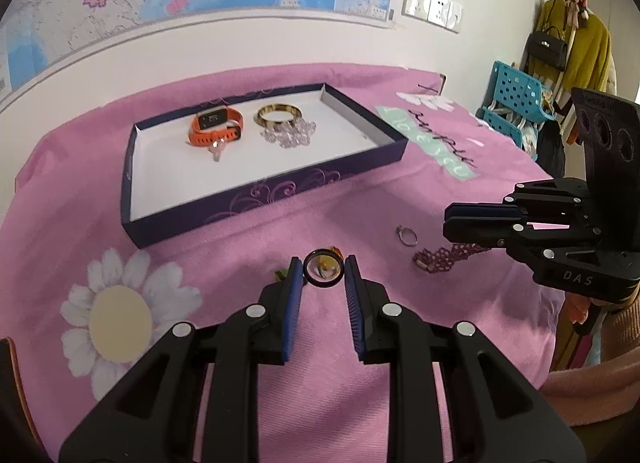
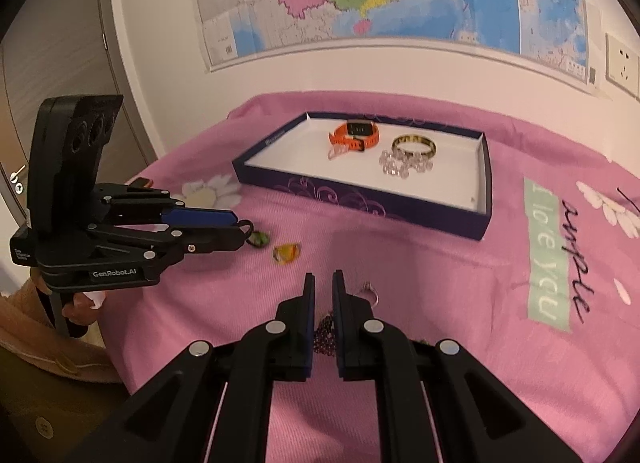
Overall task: Organize jewelry
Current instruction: 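Close the right tool on the maroon beaded bracelet and lift it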
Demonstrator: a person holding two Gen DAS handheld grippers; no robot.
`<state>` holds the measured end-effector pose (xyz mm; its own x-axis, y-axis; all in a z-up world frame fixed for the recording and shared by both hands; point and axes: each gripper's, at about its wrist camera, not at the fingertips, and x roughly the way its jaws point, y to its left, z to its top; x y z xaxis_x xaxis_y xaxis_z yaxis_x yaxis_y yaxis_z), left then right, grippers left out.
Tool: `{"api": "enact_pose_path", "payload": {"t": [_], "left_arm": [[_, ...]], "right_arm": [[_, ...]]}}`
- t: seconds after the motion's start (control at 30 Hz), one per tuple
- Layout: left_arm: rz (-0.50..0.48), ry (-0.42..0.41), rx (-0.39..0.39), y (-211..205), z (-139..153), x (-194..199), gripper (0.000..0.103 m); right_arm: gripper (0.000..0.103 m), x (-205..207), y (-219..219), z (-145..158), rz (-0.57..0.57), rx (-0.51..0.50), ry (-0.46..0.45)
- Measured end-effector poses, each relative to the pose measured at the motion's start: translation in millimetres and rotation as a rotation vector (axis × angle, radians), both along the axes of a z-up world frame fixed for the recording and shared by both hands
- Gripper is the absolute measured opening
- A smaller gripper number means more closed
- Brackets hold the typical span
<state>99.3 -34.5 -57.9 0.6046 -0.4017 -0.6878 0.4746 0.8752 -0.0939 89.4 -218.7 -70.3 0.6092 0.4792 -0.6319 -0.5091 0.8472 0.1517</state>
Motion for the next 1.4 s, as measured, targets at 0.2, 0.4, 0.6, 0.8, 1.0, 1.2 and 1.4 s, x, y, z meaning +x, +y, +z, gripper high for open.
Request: {"api": "enact_pose_path", "payload": {"t": [0.2, 0.4, 0.6, 0.8, 1.0, 1.2, 1.4], "left_arm": [[0.016, -0.029, -0.008, 4.8, 10.8, 1.8, 0.022], [0.027, -0.048, -0.013, 8.6, 17.2, 4.6, 0.022], [0.031, -0.053, -0.02, 11.2, 18.4, 6.6, 0.022], [0.039, -0.035, -0.021, 15.1, 12.5, 9.0, 0.022], [0.04, -0.033, -0.022, 15.9, 11.4, 10.2, 0.022], [0.047, -0.032, -0.019, 15.9, 10.8, 10.8, 0.022], [0.057, -0.04, -0.017, 16.3, 13.3, 11.8, 0.022]], "right_arm": [[0.007, 5.8, 0.2, 12.3, 0.005, 0.019, -0.034], [0.0, 12.1, 1.0, 22.8, 0.011, 0.036, -0.058], [0.005, 14.7, 4.4, 14.3, 0.034, -0.002, -0.013], [0.036, 6.4, 2.4, -21.3, 0.057, -0.099, 0.099], [0.039, 0.3, 3.7, -43.1, 0.04, -0.171, 0.117], [0.004, -0.6, 5.0, -42.0, 0.04, -0.162, 0.101], [0.002, 2.5, -4.3, -22.5, -0.002, -0.074, 0.053]]}}
